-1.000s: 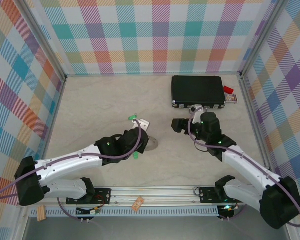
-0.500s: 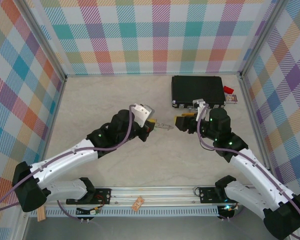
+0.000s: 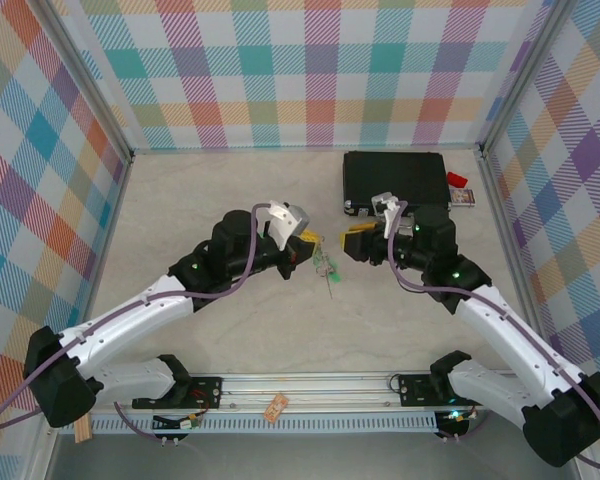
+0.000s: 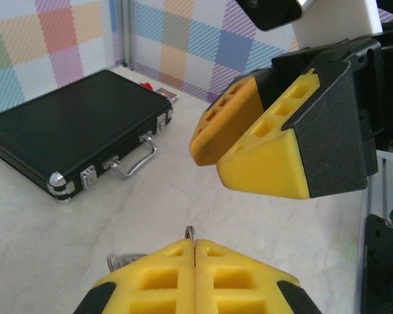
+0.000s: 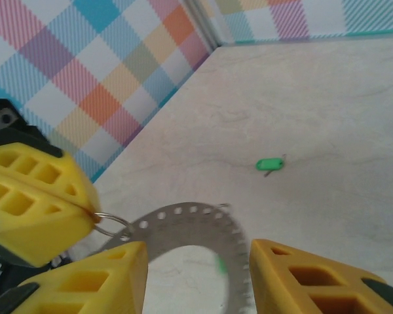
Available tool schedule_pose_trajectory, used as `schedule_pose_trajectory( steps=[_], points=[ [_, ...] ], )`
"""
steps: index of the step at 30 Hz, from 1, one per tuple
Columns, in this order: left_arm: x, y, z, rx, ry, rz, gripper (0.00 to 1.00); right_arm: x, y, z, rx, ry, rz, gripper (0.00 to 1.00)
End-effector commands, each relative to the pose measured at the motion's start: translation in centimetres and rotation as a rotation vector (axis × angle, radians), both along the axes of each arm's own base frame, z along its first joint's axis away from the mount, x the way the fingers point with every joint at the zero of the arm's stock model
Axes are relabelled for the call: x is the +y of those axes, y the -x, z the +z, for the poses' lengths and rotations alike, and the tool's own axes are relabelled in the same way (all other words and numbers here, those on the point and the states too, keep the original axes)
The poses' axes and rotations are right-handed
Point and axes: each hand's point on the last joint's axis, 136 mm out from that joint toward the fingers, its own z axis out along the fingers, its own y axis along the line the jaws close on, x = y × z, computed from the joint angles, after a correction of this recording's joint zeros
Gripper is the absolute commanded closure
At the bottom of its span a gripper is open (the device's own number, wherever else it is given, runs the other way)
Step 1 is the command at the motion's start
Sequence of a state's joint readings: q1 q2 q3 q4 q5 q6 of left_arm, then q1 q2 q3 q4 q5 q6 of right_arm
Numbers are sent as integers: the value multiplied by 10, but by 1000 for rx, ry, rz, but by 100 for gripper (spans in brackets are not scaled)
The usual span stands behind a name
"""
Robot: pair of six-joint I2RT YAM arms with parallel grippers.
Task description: Put the keys on the keyring
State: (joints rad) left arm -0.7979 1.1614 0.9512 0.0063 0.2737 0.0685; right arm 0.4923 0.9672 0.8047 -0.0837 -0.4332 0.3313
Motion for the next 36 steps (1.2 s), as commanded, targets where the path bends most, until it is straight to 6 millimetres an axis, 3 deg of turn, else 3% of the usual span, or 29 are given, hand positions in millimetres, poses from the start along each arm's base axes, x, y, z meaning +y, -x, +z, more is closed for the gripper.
schedule_pose_trajectory(
  steps=[1, 10, 21, 27, 36],
  points=[
    [-9, 4, 27, -28, 84, -91, 100, 15, 16, 24, -66, -60, 137, 57],
    [-6, 9, 39, 39, 154, -203, 100, 21, 24, 30, -80, -89, 209, 63],
    [-3, 16, 45, 50, 169, -214, 100, 32, 35, 37, -84, -127, 331, 72],
    [-1, 21, 49, 52, 175, -227, 100, 34, 31, 30, -73, -116, 326, 69],
    [0, 21, 50, 42, 170, -223, 100, 23, 25, 37, -117, -99, 230, 63]
  ],
)
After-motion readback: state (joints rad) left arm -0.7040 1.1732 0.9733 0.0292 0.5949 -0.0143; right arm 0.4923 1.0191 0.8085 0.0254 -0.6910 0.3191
